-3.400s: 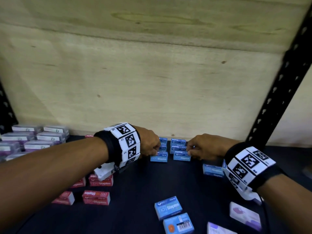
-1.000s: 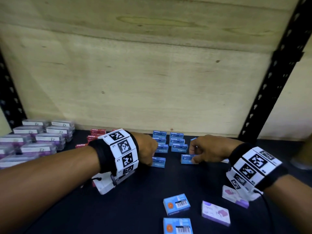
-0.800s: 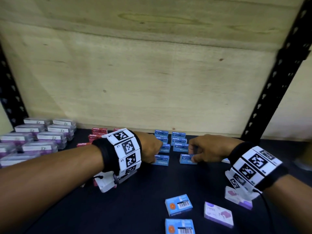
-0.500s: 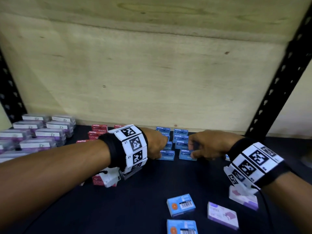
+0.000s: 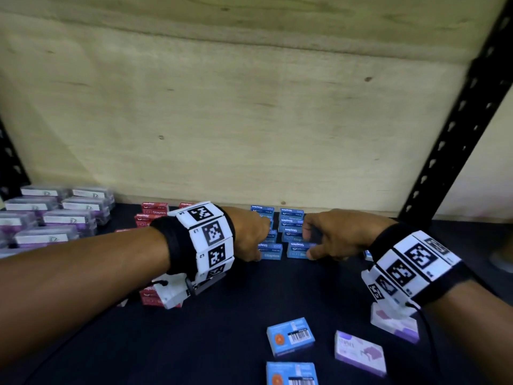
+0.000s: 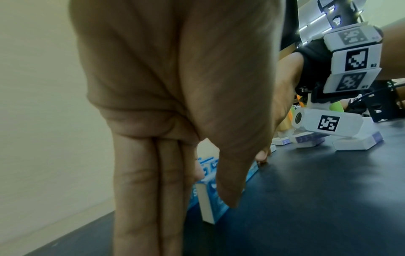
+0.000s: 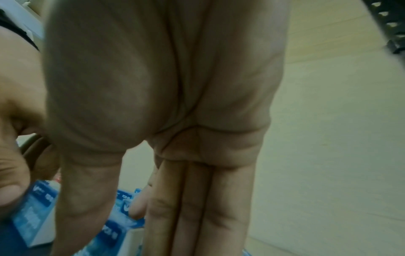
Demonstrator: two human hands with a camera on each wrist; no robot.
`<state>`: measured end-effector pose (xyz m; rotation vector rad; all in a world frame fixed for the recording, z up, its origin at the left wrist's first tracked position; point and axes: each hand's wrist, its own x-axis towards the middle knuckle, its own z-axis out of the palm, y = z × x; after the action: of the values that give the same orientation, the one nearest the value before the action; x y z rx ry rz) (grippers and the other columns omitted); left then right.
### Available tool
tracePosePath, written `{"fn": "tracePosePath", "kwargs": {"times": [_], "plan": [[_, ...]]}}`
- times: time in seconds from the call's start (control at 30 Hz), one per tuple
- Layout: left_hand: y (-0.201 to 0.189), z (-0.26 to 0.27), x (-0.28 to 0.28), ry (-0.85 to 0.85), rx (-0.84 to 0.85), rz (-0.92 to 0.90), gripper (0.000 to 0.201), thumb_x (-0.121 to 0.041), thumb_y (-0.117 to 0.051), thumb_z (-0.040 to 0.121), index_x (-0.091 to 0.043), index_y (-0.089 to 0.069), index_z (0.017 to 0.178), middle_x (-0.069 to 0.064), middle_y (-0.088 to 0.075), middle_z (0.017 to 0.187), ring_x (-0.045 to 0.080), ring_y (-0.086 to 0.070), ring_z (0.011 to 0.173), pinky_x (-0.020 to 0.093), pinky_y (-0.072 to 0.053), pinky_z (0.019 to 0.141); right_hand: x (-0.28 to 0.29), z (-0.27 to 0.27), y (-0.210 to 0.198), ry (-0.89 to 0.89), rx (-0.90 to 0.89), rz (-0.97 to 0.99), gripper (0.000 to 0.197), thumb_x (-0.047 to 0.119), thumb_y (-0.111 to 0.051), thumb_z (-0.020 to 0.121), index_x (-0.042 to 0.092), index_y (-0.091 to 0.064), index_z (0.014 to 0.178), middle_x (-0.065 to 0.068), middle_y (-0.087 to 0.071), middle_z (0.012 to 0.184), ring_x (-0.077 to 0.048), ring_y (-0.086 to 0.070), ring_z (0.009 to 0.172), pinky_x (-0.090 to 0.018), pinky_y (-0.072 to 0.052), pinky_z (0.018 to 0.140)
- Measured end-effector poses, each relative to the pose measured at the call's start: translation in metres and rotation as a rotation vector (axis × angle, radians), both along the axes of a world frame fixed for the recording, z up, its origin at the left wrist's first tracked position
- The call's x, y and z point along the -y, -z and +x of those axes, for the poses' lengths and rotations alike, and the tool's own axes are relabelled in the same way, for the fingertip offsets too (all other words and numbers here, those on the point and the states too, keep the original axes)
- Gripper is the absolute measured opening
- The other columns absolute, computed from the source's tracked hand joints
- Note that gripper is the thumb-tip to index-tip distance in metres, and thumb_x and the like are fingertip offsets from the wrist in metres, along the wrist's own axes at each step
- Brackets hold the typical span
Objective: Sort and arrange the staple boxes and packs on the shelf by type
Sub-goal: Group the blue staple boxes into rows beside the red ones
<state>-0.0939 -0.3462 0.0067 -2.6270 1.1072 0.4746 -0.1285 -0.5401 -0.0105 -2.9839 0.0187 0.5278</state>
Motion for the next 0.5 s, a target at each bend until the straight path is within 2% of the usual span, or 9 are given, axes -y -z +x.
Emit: {"fn": "tracePosePath", "kwargs": {"times": [0.07,0.1,0.2,0.3,0.37,0.4,0.5], "plan": [[0.001,-0.001,0.000,-0.021,-0.008,-0.012,0.060,-0.036,-0.051,0.100,-0.006,-0.025,0.145,0.012,-0.056,0.129,0.025,-0.057,0.110,0.026,-0.036,0.076,0.004,-0.002,0.000,0.013,0.005,0.027,0.031,0.044,-0.072,0.084,0.033,-0.048,0.101,0.006,-0.067,0.069,-0.016,-0.064,0.061,-0.034,-0.055,0.075],[0.002,-0.001,-0.001,-0.029,-0.010,-0.017,0.066,-0.037,-0.051,0.099,-0.006,-0.019,0.147,0.014,-0.052,0.134,0.027,-0.054,0.117,0.026,-0.036,0.078,0.005,-0.003,0.000,0.017,0.006,0.041,0.032,0.043,-0.072,0.085,0.033,-0.047,0.102,0.006,-0.067,0.069,-0.015,-0.063,0.060,-0.032,-0.053,0.073],[0.006,-0.001,-0.005,-0.064,-0.023,-0.015,0.078,-0.042,-0.053,0.097,-0.008,-0.006,0.150,0.014,-0.052,0.134,0.029,-0.055,0.114,0.033,-0.045,0.087,0.013,-0.011,-0.002,0.031,-0.024,0.101,0.029,0.037,-0.070,0.088,0.032,-0.048,0.105,0.005,-0.066,0.072,-0.012,-0.056,0.060,-0.026,-0.047,0.067],[0.005,-0.005,-0.011,-0.109,-0.038,-0.021,0.079,-0.044,-0.054,0.094,-0.013,-0.007,0.148,0.010,-0.053,0.133,0.027,-0.056,0.113,0.038,-0.046,0.096,0.024,-0.022,-0.010,0.070,-0.035,0.248,0.024,0.029,-0.069,0.089,0.027,-0.054,0.109,0.004,-0.066,0.077,-0.012,-0.054,0.064,-0.026,-0.046,0.065],[-0.003,-0.011,-0.013,-0.085,-0.019,-0.063,0.074,-0.045,-0.056,0.093,-0.015,-0.013,0.146,0.006,-0.053,0.135,0.026,-0.055,0.113,0.037,-0.046,0.097,0.036,-0.029,-0.017,0.088,0.057,0.240,0.017,0.025,-0.068,0.089,0.026,-0.060,0.104,0.010,-0.067,0.077,-0.010,-0.058,0.067,-0.025,-0.048,0.070],[-0.007,-0.016,-0.013,-0.057,-0.006,-0.096,0.066,-0.045,-0.056,0.092,-0.017,-0.023,0.141,0.003,-0.055,0.130,0.025,-0.057,0.109,0.037,-0.047,0.094,0.043,-0.031,-0.020,0.096,0.098,0.186,0.013,0.025,-0.068,0.089,0.027,-0.062,0.101,0.012,-0.067,0.079,-0.010,-0.061,0.072,-0.024,-0.049,0.074],[-0.015,-0.032,-0.007,0.035,-0.052,-0.173,0.035,-0.046,-0.058,0.091,-0.019,-0.054,0.113,0.000,-0.068,0.103,0.021,-0.064,0.093,0.033,-0.051,0.080,0.059,-0.041,-0.028,0.132,0.107,-0.006,0.011,0.026,-0.068,0.089,0.029,-0.063,0.099,0.017,-0.063,0.086,-0.009,-0.061,0.089,-0.024,-0.047,0.083]]}}
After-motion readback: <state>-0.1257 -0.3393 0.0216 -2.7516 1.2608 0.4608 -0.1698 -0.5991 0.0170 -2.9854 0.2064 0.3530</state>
